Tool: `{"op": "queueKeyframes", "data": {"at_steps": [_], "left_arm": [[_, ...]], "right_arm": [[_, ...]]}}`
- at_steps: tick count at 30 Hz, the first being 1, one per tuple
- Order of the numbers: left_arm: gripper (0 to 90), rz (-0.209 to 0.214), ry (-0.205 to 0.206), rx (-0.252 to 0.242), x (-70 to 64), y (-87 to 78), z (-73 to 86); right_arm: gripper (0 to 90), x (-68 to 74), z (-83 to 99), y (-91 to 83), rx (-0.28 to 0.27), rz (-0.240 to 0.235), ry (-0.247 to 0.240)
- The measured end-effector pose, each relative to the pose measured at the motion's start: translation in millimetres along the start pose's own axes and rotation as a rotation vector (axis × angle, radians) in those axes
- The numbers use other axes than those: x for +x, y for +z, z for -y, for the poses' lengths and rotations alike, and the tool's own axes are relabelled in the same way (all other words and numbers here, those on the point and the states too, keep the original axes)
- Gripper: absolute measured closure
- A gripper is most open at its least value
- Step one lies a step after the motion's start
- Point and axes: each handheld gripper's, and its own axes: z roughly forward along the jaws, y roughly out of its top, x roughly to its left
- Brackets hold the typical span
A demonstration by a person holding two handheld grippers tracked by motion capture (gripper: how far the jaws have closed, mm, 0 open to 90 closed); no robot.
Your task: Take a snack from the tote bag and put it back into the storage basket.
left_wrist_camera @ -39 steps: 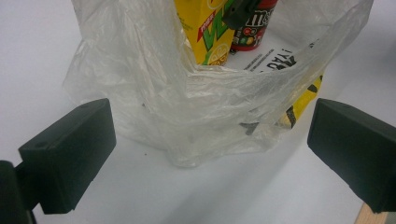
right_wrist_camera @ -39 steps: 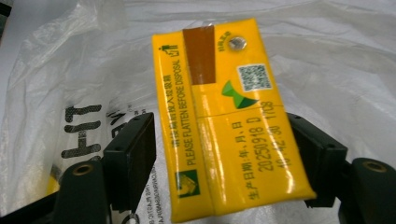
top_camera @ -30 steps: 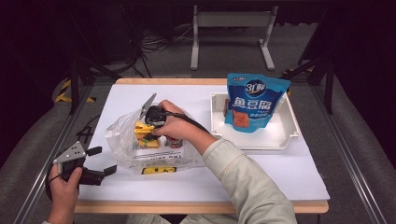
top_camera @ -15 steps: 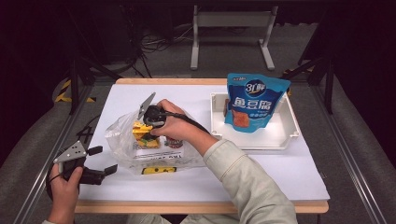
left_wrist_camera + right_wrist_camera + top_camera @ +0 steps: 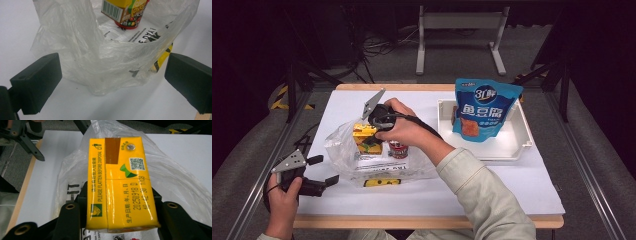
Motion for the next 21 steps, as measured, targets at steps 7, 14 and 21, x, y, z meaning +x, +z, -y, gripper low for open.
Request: {"op": "queueKeyframes", "data": {"at_steps": [7, 14, 21], "left_arm": [[1.8, 0.001, -0.001, -0.002, 0.3, 2.1, -1.3], [1.4, -0.001, -0.003, -0.002, 1.3, 3.9, -2.0], [1.3, 0.000, 0.002, -0.004, 1.1, 3.6, -2.4]], "right_arm": [[55.0, 4.0, -0.4, -21.4, -0.014, 0.007, 0.004], [55.0, 7.2, 3.6, -41.9, -0.014, 0.013, -0.004], [54.9, 8.2, 10.6, -61.7, -0.011, 0.028, 0.000]]}}
